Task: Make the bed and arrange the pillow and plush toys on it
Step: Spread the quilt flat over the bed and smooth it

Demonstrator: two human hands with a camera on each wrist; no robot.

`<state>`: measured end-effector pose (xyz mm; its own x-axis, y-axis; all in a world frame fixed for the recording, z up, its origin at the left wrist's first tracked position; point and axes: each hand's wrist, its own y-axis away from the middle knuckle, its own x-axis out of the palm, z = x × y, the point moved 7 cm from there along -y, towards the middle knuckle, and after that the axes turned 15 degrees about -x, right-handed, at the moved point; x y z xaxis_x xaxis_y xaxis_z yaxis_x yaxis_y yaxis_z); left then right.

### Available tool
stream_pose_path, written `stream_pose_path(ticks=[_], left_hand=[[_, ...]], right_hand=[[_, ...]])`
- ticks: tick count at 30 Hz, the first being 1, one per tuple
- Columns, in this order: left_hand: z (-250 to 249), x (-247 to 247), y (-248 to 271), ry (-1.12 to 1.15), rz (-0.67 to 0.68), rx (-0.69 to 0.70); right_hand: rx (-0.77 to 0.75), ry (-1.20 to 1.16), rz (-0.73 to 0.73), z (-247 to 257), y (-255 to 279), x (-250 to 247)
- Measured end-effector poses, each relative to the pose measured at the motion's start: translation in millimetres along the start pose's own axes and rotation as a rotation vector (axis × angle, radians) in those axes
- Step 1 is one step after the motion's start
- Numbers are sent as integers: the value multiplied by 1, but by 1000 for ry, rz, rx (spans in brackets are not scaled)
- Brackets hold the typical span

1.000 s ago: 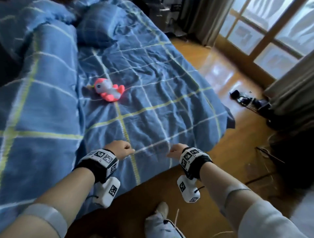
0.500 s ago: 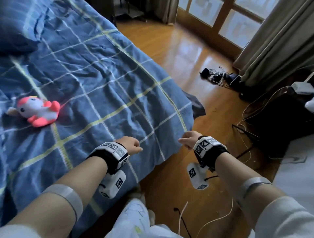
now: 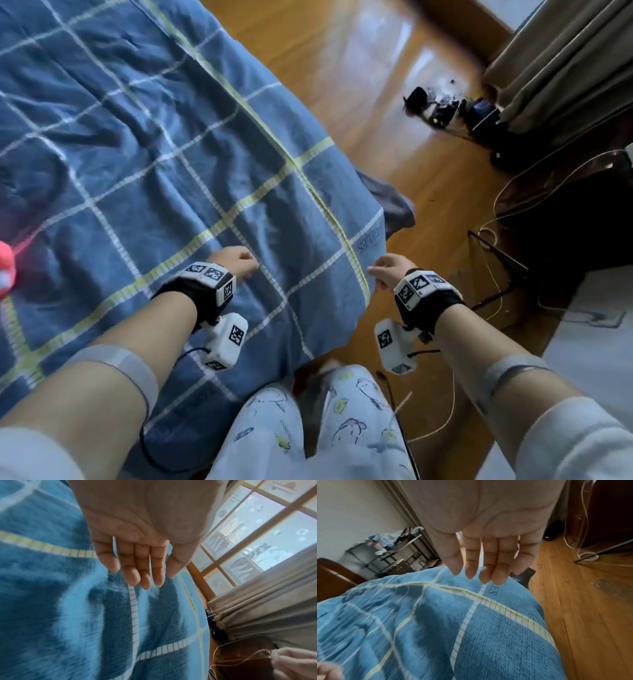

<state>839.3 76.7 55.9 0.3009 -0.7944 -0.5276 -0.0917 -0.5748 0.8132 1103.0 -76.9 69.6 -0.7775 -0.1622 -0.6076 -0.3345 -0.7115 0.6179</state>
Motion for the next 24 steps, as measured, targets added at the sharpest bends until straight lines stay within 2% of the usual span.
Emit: stream_pose_path(ticks=[6,10,13,19,22,24], left_hand=[[-2,42,-52,112,75,-114],[-4,60,-58,116,63,-209],[-1,75,-62,198,66,-294],[-14,96,-62,456,32,-417],[-38,100,-56,666,70,-422],[-60,100,-51,743,109,-375]], right_hand=[[93,-76,13,-35,-80,0],[104,-81,-132,-44,-130,-26],[77,-102,-163,-51,-166,-41],[91,-232,10,-74,-209,-32],[52,-296,96,-78,-211,-27],[-35,-404,161,-69,-205,-26]])
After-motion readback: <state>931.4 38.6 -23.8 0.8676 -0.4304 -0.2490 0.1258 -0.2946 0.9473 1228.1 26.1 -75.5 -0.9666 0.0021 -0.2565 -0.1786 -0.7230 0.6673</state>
